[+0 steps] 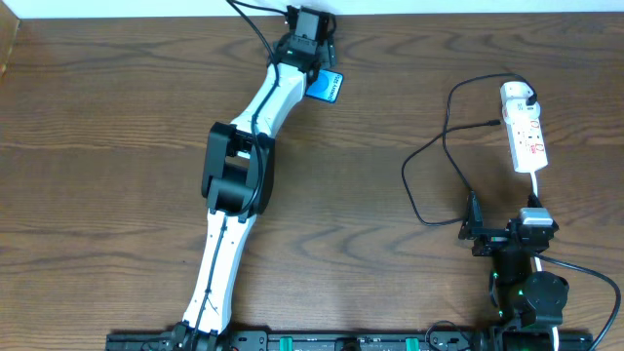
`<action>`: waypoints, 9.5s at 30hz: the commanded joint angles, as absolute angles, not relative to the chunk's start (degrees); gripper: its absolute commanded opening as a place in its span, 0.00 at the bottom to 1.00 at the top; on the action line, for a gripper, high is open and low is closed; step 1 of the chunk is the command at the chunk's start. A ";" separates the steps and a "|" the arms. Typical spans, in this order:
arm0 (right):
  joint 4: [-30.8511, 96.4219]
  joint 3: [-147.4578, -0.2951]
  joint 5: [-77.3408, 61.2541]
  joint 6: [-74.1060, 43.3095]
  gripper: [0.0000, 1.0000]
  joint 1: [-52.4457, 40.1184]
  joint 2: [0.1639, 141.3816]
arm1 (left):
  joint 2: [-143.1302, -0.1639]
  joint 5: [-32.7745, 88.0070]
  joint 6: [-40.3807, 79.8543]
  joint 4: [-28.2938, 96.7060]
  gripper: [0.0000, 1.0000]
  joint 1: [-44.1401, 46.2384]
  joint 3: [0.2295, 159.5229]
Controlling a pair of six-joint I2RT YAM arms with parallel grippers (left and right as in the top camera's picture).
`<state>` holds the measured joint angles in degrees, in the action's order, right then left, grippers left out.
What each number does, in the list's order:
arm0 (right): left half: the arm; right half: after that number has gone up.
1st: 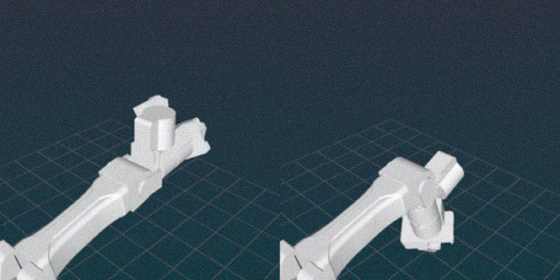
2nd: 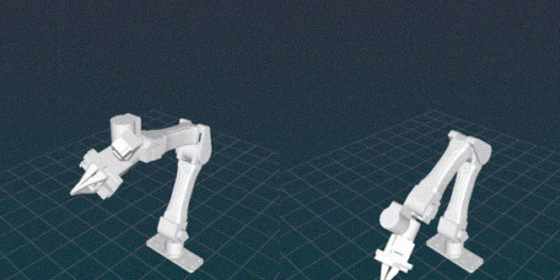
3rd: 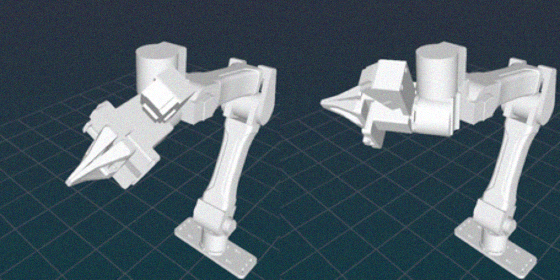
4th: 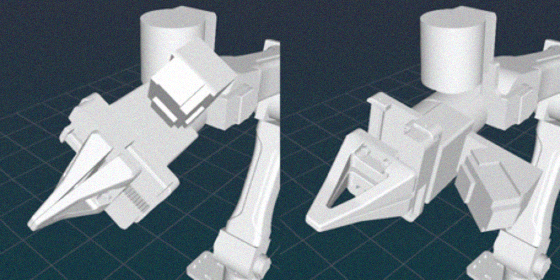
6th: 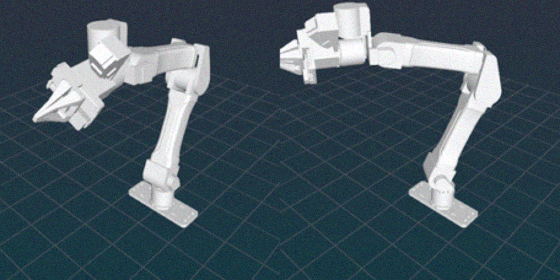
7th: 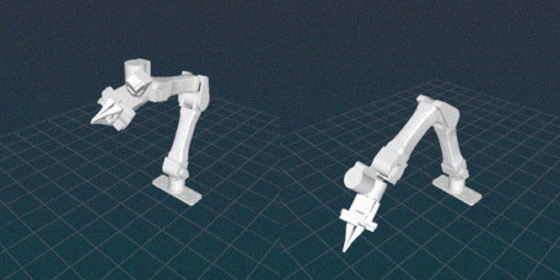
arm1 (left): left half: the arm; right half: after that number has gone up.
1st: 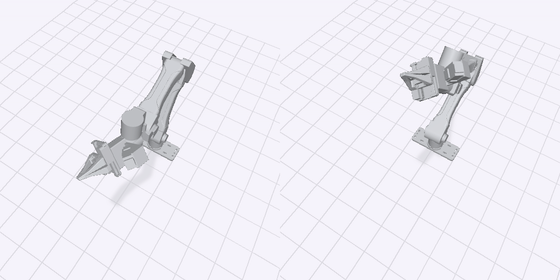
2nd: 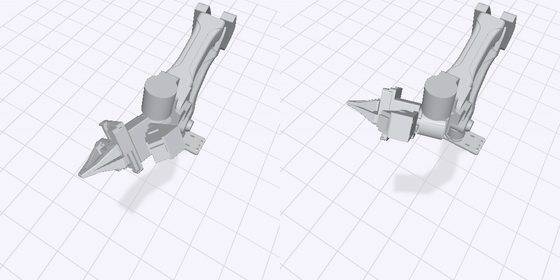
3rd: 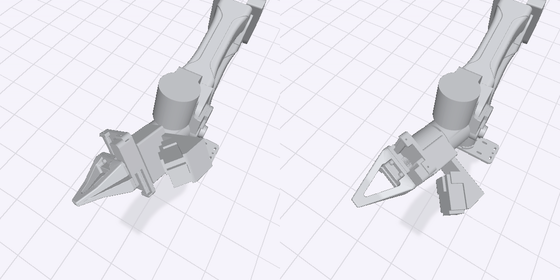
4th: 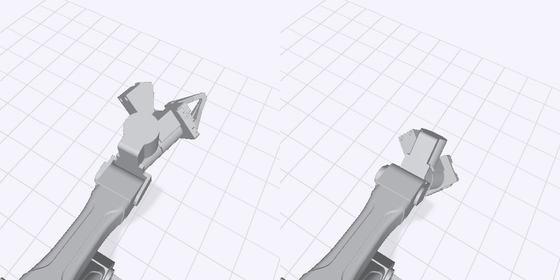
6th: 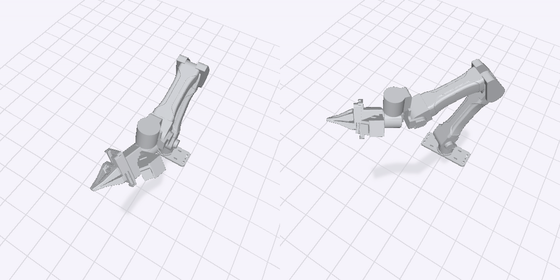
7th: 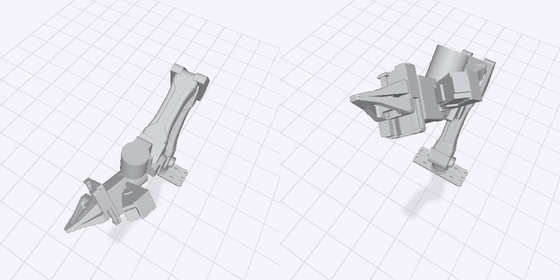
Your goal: Plug charger to phone and switch on socket
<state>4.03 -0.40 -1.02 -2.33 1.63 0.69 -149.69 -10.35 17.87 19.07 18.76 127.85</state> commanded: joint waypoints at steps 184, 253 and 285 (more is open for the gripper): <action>4.27 -0.32 -0.56 -2.70 0.99 1.17 0.38 | -152.14 5.96 72.93 58.85 0.83 15.18 127.74; 4.27 -0.32 -0.56 -2.70 0.99 1.17 0.38 | -139.85 -0.03 57.74 59.81 0.84 12.56 153.56; 4.29 -0.32 -0.56 -2.70 0.99 1.17 0.38 | -154.32 11.09 69.80 68.47 0.84 11.44 149.40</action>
<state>4.03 -0.40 -1.02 -2.35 1.61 0.69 -155.26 11.68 68.40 68.47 11.51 149.93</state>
